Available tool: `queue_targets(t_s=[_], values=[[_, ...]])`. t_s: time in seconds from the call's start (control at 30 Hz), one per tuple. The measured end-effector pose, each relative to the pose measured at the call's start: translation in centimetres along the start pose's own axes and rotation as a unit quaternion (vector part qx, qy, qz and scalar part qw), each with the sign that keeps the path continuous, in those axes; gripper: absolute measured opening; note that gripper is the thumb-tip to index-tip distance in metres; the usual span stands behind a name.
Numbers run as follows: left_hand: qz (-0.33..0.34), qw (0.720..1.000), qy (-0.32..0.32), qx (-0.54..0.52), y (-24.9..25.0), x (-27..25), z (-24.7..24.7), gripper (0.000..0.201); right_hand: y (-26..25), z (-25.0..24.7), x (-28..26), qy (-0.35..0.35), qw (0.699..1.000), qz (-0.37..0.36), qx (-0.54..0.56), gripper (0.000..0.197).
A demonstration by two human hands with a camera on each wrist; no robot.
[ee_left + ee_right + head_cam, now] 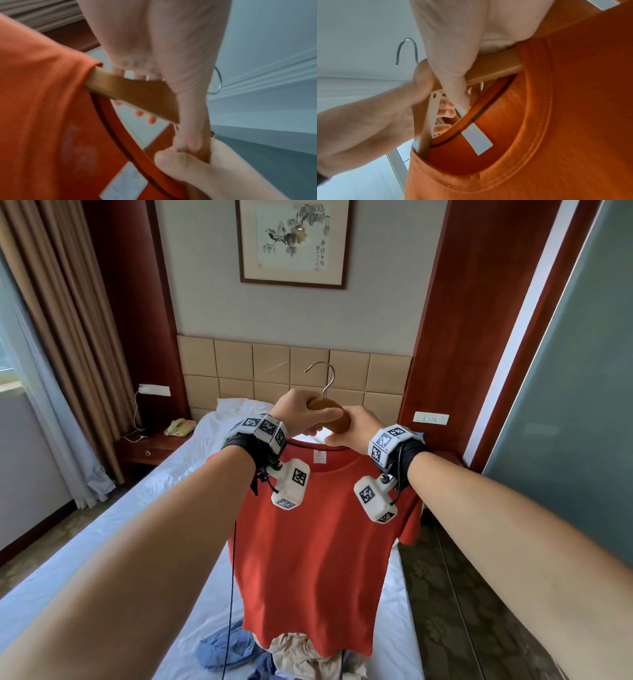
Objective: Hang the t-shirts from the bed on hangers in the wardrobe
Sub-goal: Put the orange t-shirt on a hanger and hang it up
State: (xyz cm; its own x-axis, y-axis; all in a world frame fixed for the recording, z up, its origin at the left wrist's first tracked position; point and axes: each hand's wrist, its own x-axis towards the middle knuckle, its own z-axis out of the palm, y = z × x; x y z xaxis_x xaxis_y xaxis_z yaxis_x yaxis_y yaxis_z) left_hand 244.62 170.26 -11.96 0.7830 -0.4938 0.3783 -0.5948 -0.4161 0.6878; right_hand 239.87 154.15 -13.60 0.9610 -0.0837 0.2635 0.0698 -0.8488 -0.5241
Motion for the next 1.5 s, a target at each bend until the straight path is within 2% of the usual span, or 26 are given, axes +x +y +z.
queue_targets(t_s=[0.07, 0.13, 0.2, 0.33, 0.47, 0.53, 0.63, 0.73, 0.77, 0.97, 1.13, 1.3, 1.4, 1.5], values=[[-0.002, 0.995, -0.030, 0.092, -0.8, 0.2, -0.3, 0.042, 0.7, 0.0, 0.1, 0.019, 1.000, 0.017, -0.006, 0.024], [-0.038, 0.974, -0.081, 0.207, -2.1, 0.4, -0.4, 0.049, 1.4, -0.2, 0.0, 0.035, 0.999, 0.031, 0.003, 0.022], [-0.075, 0.956, -0.096, 0.268, -3.0, 0.4, 0.0, 0.036, 2.1, -0.5, -0.1, 0.044, 0.998, 0.035, 0.006, 0.020], [-0.074, 0.975, -0.071, 0.195, -3.5, 1.1, 1.7, 0.020, 3.4, -1.8, -0.7, 0.050, 0.997, 0.063, -0.021, 0.018], [-0.022, 0.988, -0.076, 0.133, -2.1, 2.1, 4.1, 0.026, 5.2, -3.7, -2.3, 0.074, 0.991, 0.107, -0.037, 0.022], [0.011, 0.991, -0.071, 0.116, 0.0, 2.4, 5.3, 0.018, 6.2, -5.2, -3.6, 0.100, 0.987, 0.119, -0.033, 0.018], [0.059, 0.991, -0.084, 0.085, 3.8, 2.9, 7.5, 0.031, 7.6, -7.8, -6.4, 0.123, 0.982, 0.138, -0.029, 0.018], [0.112, 0.986, -0.105, 0.069, 8.4, 3.0, 10.5, 0.025, 9.2, -11.2, -9.9, 0.142, 0.975, 0.166, -0.037, 0.020], [0.129, 0.984, -0.109, 0.062, 10.0, 3.0, 11.6, 0.028, 9.9, -12.5, -11.3, 0.150, 0.972, 0.176, -0.039, 0.021], [0.184, 0.973, -0.137, 0.012, 20.2, 0.3, 18.9, 0.036, 14.0, -21.0, -23.1, 0.193, 0.949, 0.233, -0.091, 0.023], [0.238, 0.957, -0.165, 0.007, 30.6, -5.6, 25.7, 0.031, 16.3, -27.3, -35.7, 0.211, 0.927, 0.269, -0.153, 0.025], [0.269, 0.942, -0.201, 0.012, 41.2, -12.3, 32.6, 0.030, 18.3, -32.6, -49.0, 0.256, 0.891, 0.321, -0.194, 0.025], [0.293, 0.928, -0.230, -0.023, 47.4, -16.5, 37.1, 0.030, 19.0, -35.1, -56.8, 0.317, 0.861, 0.328, -0.223, 0.025], [0.319, 0.913, -0.251, -0.046, 53.7, -20.6, 41.3, 0.030, 19.2, -38.1, -64.2, 0.403, 0.816, 0.273, -0.313, 0.025]])
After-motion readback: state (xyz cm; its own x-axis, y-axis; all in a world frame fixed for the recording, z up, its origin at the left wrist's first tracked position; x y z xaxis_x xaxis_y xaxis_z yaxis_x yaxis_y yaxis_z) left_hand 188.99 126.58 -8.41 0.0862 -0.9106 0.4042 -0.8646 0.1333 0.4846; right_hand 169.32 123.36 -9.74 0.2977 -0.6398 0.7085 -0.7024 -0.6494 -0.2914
